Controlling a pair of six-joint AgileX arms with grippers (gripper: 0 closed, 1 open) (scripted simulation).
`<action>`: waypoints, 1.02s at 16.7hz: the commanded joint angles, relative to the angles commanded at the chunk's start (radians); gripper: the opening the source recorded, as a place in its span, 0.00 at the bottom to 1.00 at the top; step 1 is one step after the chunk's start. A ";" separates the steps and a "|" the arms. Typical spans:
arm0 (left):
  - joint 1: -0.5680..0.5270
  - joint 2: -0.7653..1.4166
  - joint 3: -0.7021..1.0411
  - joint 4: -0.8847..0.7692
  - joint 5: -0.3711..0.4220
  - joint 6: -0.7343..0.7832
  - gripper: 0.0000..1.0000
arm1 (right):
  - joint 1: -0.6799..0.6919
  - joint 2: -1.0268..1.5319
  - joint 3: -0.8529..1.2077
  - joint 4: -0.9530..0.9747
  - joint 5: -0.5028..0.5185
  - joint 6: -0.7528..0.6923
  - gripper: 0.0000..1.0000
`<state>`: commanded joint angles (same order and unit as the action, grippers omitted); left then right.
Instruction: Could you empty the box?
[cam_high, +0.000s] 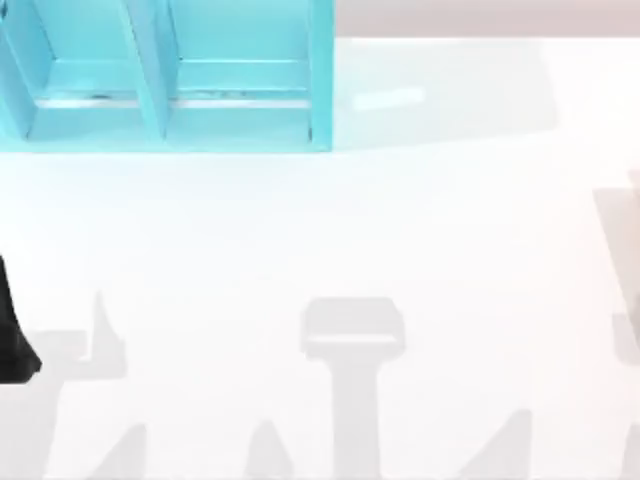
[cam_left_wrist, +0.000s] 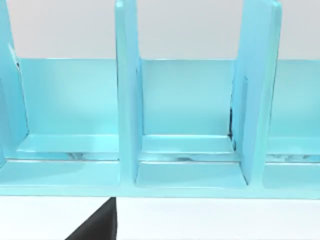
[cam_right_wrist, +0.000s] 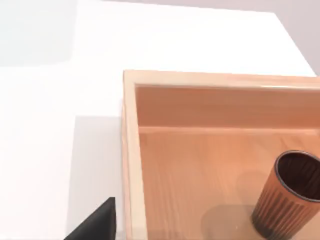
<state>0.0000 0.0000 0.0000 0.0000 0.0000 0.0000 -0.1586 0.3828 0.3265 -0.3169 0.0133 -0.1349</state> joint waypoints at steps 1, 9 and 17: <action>0.000 0.000 0.000 0.000 0.000 0.000 1.00 | -0.030 0.091 0.067 -0.064 0.001 -0.029 1.00; 0.000 0.000 0.000 0.000 0.000 0.000 1.00 | -0.265 0.871 0.629 -0.581 -0.006 -0.279 1.00; 0.000 0.000 0.000 0.000 0.000 0.000 1.00 | -0.407 1.282 0.974 -0.879 -0.010 -0.422 1.00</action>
<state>0.0000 0.0000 0.0000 0.0000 0.0000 0.0000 -0.5659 1.6646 1.3009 -1.1961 0.0029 -0.5567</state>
